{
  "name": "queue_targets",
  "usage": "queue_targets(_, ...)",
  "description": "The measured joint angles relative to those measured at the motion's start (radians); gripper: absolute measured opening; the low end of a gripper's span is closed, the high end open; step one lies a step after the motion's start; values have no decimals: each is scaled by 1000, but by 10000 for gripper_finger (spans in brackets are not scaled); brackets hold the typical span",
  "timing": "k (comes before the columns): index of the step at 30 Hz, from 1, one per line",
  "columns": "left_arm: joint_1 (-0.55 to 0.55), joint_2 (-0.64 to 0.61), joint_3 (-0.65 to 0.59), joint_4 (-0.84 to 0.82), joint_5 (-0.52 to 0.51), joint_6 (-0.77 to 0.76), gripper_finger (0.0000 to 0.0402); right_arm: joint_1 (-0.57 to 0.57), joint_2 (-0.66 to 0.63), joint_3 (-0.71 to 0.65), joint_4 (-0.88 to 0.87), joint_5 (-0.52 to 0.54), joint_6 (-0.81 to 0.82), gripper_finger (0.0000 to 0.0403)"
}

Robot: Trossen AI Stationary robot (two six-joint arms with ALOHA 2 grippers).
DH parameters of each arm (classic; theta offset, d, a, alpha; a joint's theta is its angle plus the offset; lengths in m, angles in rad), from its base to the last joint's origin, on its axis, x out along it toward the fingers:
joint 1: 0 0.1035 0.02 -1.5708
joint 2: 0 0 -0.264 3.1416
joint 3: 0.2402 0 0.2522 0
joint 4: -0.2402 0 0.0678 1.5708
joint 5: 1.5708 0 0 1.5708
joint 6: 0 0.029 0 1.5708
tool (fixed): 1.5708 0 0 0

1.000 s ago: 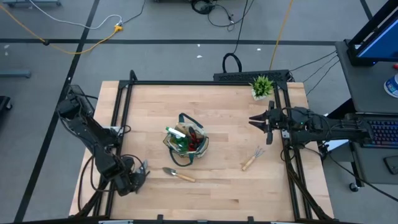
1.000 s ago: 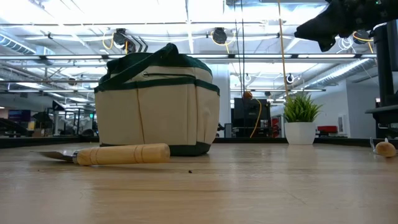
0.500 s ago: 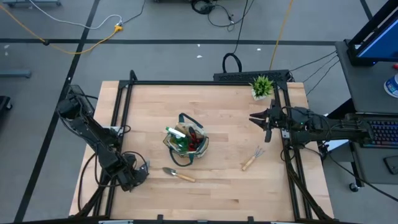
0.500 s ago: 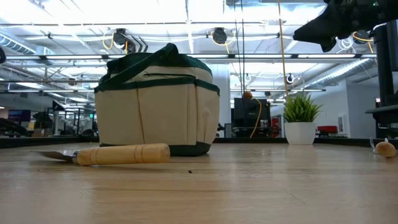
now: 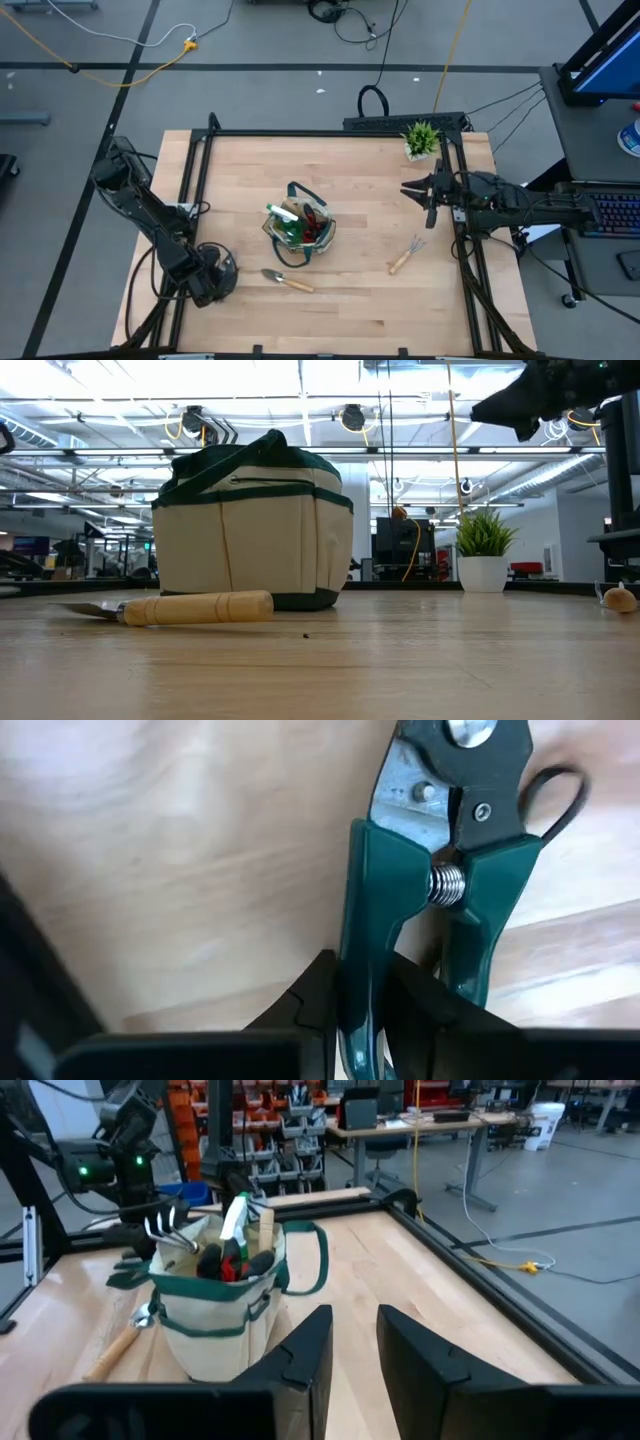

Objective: Pick & Place Garden tools in Gardening bag
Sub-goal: Put the green shear scissors into the gardening bag

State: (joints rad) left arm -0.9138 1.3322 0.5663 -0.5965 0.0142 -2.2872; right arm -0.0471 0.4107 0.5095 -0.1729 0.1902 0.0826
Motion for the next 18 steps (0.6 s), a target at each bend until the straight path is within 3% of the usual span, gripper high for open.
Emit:
queue_targets(7,1,-94,10,12,-141,-38,54,0,0,0,103,-1,-49,73)
queue_targets(18,4,-280,10,1,-206,-45,54,0,7,0,118,-7,-50,73)
